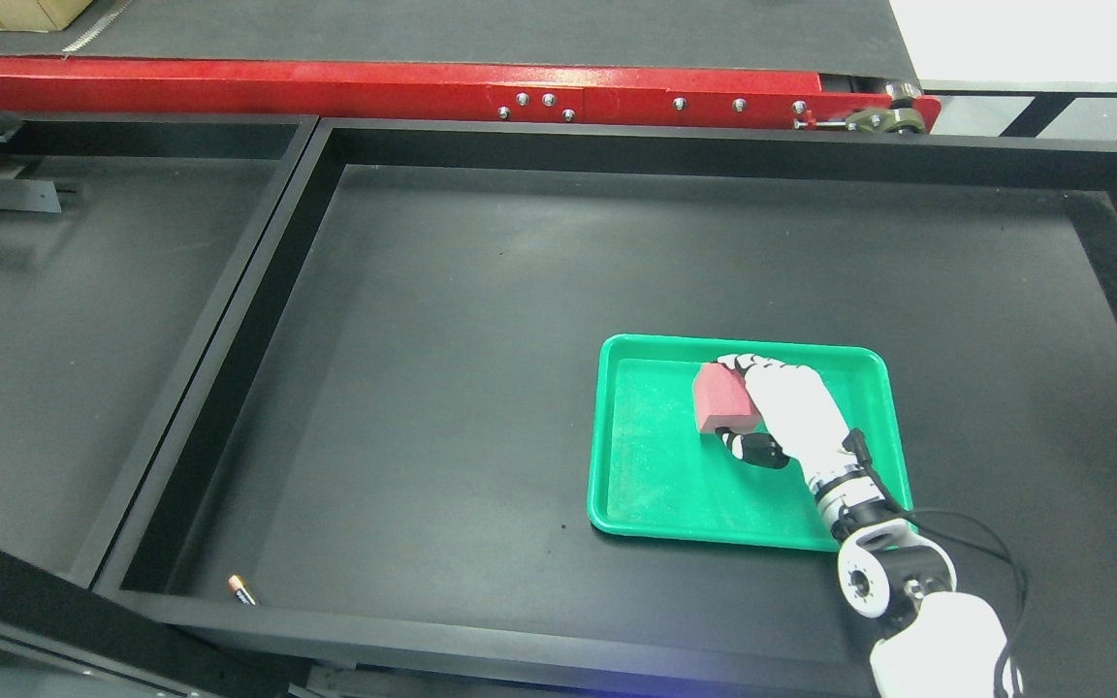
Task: Pick pink block from left shelf to tray
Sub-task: 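Lift the pink cube out of the green tray with the right hand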
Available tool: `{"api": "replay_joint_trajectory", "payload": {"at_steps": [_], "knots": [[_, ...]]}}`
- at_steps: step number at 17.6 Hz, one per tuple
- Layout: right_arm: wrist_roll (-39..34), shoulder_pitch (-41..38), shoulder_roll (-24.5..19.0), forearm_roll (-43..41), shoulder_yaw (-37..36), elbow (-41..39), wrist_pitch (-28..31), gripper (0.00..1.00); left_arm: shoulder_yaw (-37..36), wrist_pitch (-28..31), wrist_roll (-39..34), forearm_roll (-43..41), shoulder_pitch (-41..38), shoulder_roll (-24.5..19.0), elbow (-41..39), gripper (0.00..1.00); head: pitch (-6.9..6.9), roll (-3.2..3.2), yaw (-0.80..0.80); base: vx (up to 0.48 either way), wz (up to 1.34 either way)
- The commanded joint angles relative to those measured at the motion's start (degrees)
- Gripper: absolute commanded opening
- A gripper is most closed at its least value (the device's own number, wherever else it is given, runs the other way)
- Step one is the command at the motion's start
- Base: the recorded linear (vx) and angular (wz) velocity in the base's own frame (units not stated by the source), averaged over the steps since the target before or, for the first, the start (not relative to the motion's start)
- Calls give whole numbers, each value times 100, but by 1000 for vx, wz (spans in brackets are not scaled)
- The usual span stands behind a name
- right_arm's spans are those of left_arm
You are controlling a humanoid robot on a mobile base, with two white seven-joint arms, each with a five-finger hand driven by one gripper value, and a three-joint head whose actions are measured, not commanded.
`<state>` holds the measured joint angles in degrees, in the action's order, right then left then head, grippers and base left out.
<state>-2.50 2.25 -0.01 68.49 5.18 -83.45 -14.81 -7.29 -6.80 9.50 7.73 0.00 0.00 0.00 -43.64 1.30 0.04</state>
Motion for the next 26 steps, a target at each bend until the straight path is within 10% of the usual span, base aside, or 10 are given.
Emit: {"api": "replay_joint_trajectory", "payload": {"at_steps": [1,10,26], "knots": [[1764,-417,101,-46,-342,-707,-408,3,0,3,-1,0,-114,-100,-100,100,0,0,0,0,0],[3140,-1095,101,-108,-359,-1033,-549,3,0,3,-1,0,-114,-100,-100,100,0,0,0,-55,65],[3282,-1095,101,-987,-869,-1042,-822,3,0,-6,-1,0,-114,-100,-100,100,0,0,0,-161,444]]}}
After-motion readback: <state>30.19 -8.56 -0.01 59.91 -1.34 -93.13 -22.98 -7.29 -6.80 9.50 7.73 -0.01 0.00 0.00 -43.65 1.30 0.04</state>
